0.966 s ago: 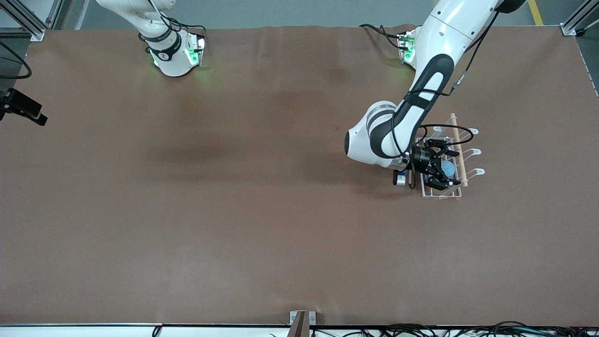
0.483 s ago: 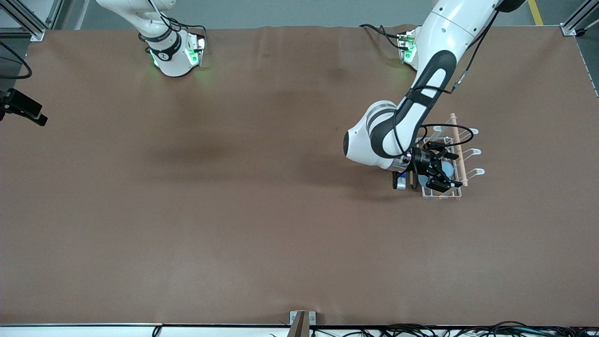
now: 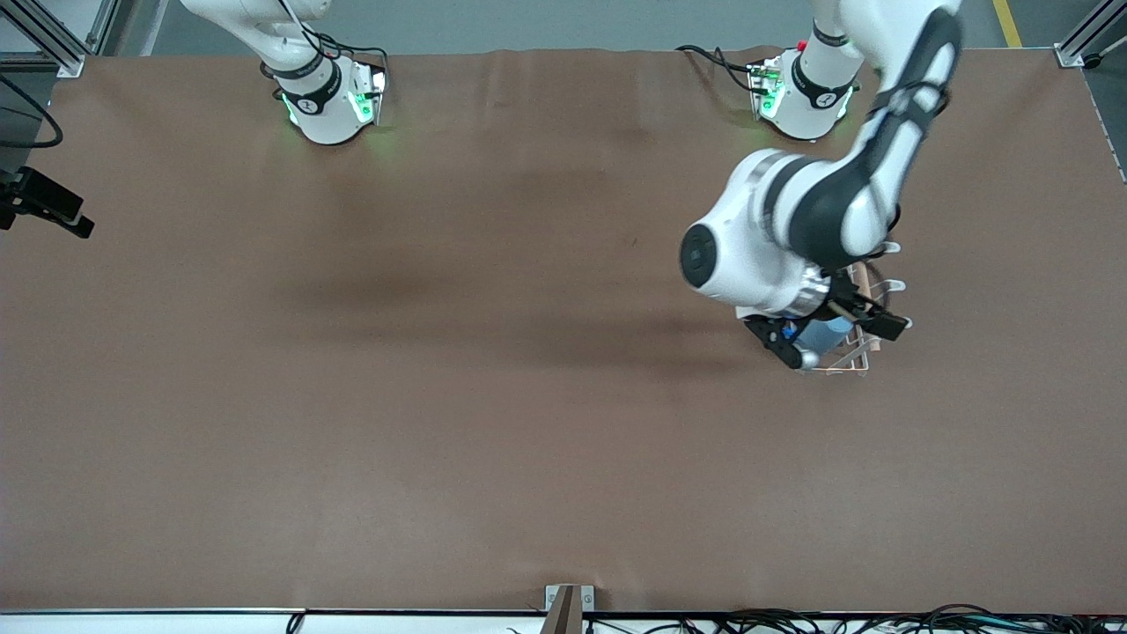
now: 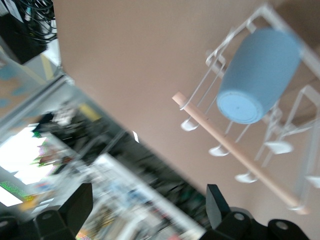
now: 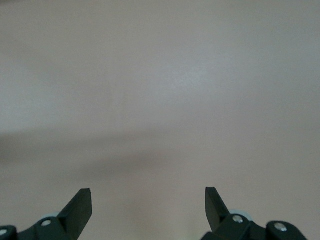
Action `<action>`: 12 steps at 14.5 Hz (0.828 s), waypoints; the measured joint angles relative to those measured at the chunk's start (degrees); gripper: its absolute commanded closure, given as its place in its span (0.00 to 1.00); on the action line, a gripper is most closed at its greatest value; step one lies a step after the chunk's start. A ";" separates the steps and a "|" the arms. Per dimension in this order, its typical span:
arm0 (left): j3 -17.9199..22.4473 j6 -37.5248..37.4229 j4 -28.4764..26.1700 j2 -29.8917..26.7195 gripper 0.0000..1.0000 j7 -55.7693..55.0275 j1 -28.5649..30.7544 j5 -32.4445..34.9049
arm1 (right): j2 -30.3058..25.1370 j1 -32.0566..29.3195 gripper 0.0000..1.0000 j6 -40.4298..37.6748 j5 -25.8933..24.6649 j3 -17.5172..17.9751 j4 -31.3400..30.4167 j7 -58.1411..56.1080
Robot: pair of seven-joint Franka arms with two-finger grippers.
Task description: Hang cup on cup holder
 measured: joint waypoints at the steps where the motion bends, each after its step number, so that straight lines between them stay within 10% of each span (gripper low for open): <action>1: 0.00 1.55 1.16 -1.80 0.00 -0.92 1.79 -3.53 | 0.01 0.00 0.00 0.00 0.16 -0.01 -0.01 0.08; 12: 1.62 15.66 1.01 -15.83 0.00 -5.92 20.21 -37.65 | 0.06 0.00 0.00 -0.10 0.29 -0.20 -0.07 0.10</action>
